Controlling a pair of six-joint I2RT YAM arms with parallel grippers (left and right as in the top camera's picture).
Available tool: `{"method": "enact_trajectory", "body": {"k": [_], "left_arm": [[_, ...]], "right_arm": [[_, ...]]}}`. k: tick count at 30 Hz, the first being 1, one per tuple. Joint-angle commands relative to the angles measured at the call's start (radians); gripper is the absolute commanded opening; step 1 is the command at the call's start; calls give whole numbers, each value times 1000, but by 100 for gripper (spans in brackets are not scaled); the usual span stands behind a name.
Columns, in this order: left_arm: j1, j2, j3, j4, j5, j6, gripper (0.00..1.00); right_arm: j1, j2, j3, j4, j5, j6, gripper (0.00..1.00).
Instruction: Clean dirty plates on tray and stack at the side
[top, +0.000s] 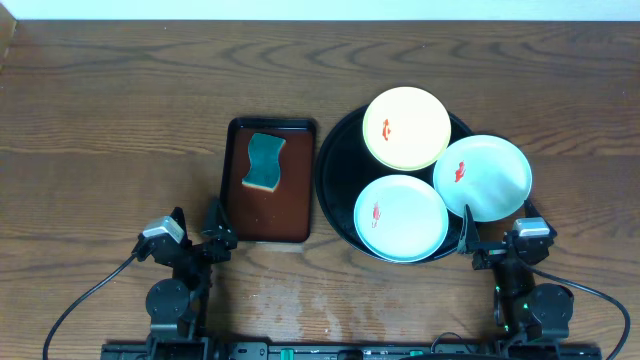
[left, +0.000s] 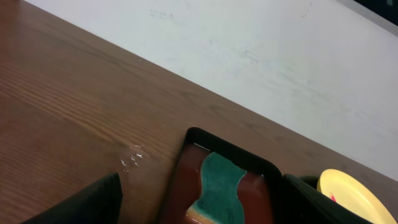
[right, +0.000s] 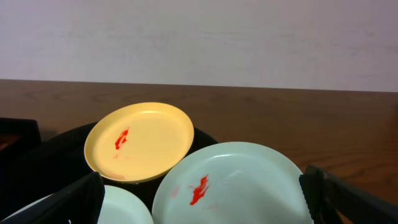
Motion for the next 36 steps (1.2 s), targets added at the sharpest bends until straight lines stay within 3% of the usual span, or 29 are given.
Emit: {"method": "enact_trajectory", "body": {"k": [1, 5, 14, 20, 24, 28, 32, 36], "left_arm": [[5, -4, -11, -50, -12, 17, 81], [5, -4, -11, -50, -12, 17, 81], [5, -4, -11, -50, -12, 16, 81], [5, -4, -11, -44, -13, 17, 81], [5, -4, 7, -6, 54, 13, 81], [5, 6, 110, -79, 122, 13, 81], [5, 95, 296, -208, 122, 18, 81], [5, 306, 568, -369, 159, 73, 81]], "right_arm": [[-1, -5, -2, -3, -8, 14, 99], [-1, -5, -2, -3, -21, 24, 99], [-1, -4, -2, -3, -23, 240, 99], [-1, -4, 26, -20, -100, 243, 99], [-1, 18, 158, -113, -172, 271, 99], [-1, 143, 381, -242, -172, 273, 99], [-1, 394, 674, -428, -174, 254, 99], [-1, 692, 996, -715, -177, 185, 99]]}}
